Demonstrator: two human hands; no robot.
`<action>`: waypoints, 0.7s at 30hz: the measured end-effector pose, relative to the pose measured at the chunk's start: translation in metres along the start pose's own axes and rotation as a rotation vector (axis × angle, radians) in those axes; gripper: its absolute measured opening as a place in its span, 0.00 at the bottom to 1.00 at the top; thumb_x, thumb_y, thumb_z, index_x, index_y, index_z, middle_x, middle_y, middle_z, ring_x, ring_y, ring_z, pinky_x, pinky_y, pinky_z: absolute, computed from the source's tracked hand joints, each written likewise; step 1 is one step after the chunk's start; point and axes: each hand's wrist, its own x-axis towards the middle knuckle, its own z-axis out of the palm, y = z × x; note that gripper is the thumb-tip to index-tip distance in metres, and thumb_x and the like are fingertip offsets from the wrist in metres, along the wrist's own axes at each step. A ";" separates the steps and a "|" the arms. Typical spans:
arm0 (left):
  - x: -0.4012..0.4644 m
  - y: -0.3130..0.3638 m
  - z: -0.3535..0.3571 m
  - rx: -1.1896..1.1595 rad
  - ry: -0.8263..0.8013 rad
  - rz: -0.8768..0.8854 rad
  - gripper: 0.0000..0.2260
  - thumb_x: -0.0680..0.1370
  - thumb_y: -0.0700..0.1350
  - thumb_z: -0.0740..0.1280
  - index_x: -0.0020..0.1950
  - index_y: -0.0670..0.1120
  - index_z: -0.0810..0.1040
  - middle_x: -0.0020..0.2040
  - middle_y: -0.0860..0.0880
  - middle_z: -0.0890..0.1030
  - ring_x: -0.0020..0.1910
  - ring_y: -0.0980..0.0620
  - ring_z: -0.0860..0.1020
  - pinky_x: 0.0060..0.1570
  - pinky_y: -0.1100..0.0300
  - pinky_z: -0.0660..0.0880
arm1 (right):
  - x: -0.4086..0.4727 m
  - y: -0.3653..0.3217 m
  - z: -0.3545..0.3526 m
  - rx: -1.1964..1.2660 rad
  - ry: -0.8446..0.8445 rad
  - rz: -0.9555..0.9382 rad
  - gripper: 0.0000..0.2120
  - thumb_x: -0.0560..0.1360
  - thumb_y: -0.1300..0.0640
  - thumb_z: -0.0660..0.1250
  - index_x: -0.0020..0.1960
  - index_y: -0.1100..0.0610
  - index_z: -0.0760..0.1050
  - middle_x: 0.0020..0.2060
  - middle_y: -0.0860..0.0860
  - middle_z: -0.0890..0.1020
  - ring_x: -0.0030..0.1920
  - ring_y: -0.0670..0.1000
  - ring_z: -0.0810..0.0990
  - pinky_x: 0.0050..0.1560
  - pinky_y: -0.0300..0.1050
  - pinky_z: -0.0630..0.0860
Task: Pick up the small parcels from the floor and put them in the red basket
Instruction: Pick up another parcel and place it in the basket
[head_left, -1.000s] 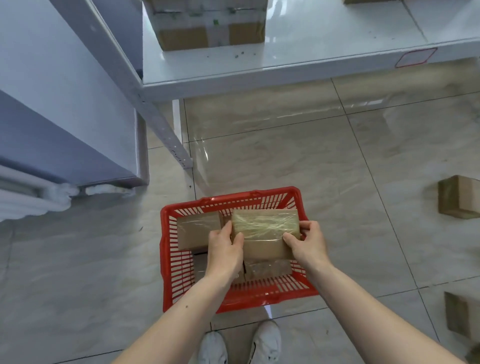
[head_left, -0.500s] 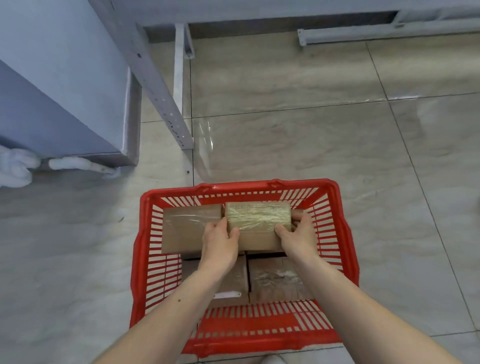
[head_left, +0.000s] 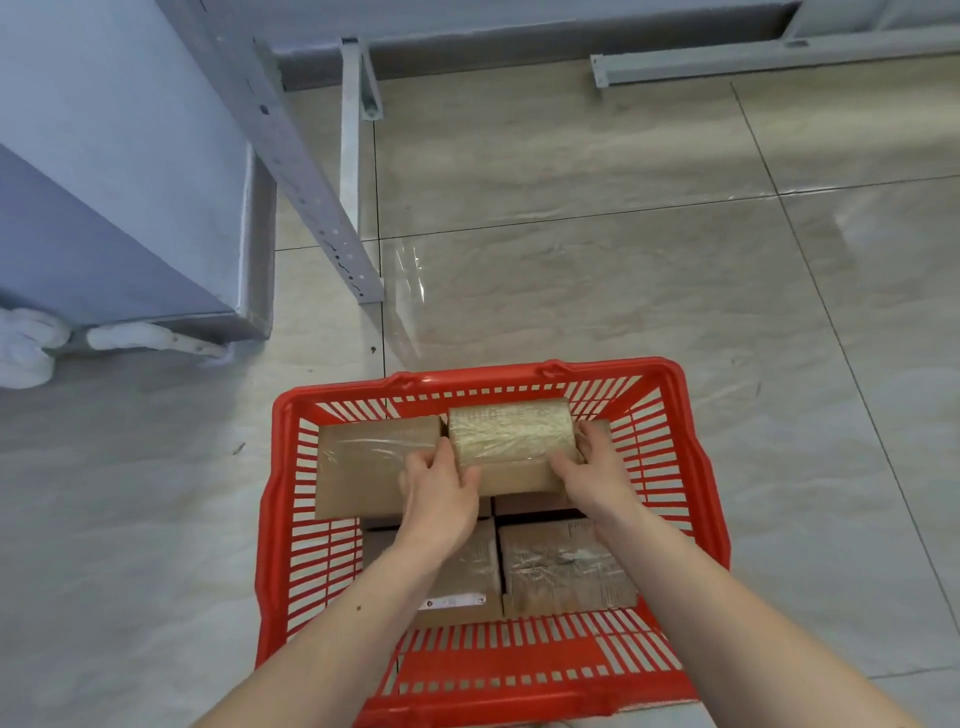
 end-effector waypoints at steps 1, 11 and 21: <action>-0.005 0.002 -0.002 -0.005 -0.004 -0.010 0.23 0.82 0.49 0.57 0.77 0.47 0.60 0.71 0.43 0.63 0.73 0.44 0.59 0.72 0.49 0.59 | -0.008 -0.004 -0.005 0.007 -0.011 0.004 0.30 0.78 0.58 0.65 0.77 0.50 0.58 0.74 0.50 0.67 0.73 0.54 0.66 0.70 0.51 0.66; -0.100 0.070 -0.051 -0.007 -0.008 0.017 0.23 0.82 0.48 0.57 0.77 0.45 0.61 0.73 0.43 0.66 0.74 0.44 0.61 0.72 0.47 0.62 | -0.118 -0.060 -0.062 0.097 0.077 0.014 0.22 0.78 0.56 0.66 0.70 0.54 0.67 0.67 0.50 0.73 0.65 0.49 0.73 0.57 0.41 0.69; -0.193 0.169 -0.089 0.025 0.025 0.217 0.18 0.80 0.48 0.59 0.70 0.46 0.69 0.66 0.47 0.73 0.65 0.48 0.71 0.65 0.52 0.69 | -0.214 -0.115 -0.135 0.245 0.129 0.020 0.17 0.75 0.54 0.68 0.62 0.54 0.72 0.57 0.50 0.79 0.57 0.50 0.78 0.62 0.49 0.75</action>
